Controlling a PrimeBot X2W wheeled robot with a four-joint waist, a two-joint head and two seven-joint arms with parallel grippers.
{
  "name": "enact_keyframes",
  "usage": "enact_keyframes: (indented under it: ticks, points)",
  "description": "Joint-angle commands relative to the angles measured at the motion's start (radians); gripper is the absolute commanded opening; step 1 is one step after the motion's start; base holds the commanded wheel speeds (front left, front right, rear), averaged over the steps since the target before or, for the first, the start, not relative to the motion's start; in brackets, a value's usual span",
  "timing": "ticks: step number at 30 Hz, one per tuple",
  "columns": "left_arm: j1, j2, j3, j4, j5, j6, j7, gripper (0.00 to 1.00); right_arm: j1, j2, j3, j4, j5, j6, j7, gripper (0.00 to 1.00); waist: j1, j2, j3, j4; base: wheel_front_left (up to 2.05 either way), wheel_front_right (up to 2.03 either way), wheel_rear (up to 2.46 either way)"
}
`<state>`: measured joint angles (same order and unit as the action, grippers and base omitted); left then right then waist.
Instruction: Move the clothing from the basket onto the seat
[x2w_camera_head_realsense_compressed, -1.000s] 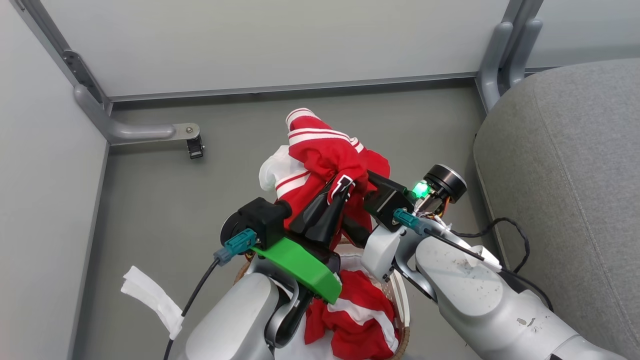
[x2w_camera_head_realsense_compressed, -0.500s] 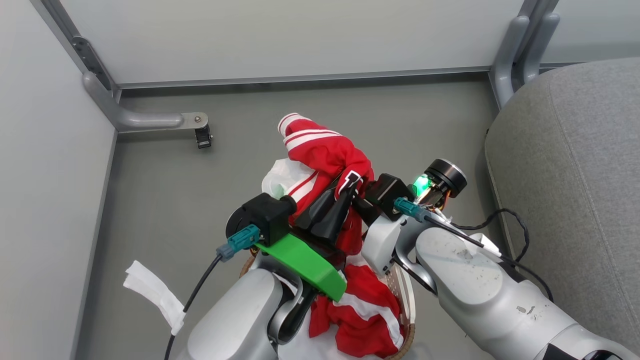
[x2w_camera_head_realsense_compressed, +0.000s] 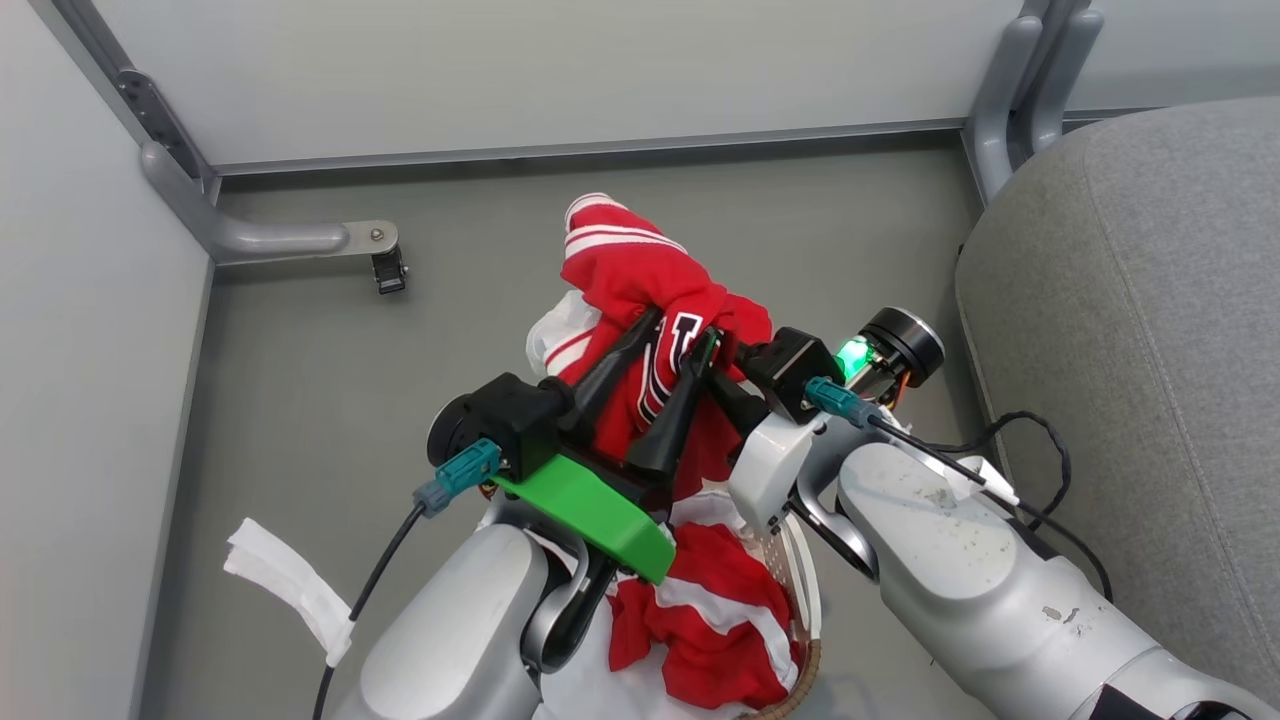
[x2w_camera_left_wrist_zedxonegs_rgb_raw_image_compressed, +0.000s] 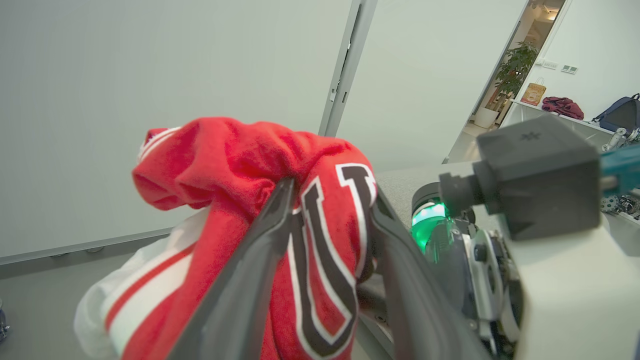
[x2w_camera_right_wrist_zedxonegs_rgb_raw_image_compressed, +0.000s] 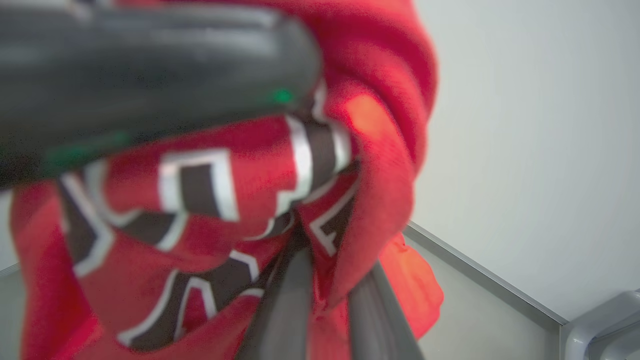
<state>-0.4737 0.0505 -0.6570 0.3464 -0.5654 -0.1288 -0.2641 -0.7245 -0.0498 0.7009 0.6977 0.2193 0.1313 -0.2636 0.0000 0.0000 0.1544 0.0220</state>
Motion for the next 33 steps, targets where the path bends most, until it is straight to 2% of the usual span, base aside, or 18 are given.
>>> enact_keyframes:
  ticks: [1, 9, 14, 24, 33]
  points:
    - [0.006, 0.002, 0.007, -0.001, 0.011, -0.003, -0.001, 1.00, 0.015, -0.003, -0.009, 0.000, -0.003, -0.001, -0.001, 0.00, 0.0000, 0.0000, 0.003, -0.007, 0.00, 0.00, 0.00]
    - [0.008, 0.002, 0.016, 0.003, 0.035, -0.003, -0.001, 1.00, 0.017, -0.003, -0.046, 0.003, -0.004, -0.001, -0.001, 0.00, 0.0000, 0.0000, 0.010, -0.030, 0.00, 0.00, 0.00]
    - [0.015, 0.002, 0.023, 0.007, 0.044, -0.003, -0.001, 1.00, 0.029, -0.003, -0.085, -0.001, -0.003, -0.001, -0.002, 0.00, 0.0000, 0.0000, 0.012, -0.078, 0.00, 0.00, 0.00]
    - [0.046, 0.010, 0.056, 0.026, 0.088, -0.003, -0.001, 1.00, 0.106, -0.003, -0.146, -0.049, 0.034, -0.001, -0.002, 0.00, 0.0000, 0.0000, 0.007, -0.288, 0.00, 0.00, 0.00]
    - [0.074, 0.017, 0.073, 0.005, 0.146, -0.003, -0.001, 1.00, 0.195, -0.003, -0.241, -0.115, 0.031, -0.001, -0.002, 0.00, 0.0000, 0.0000, 0.009, -0.463, 0.00, 0.00, 0.00]
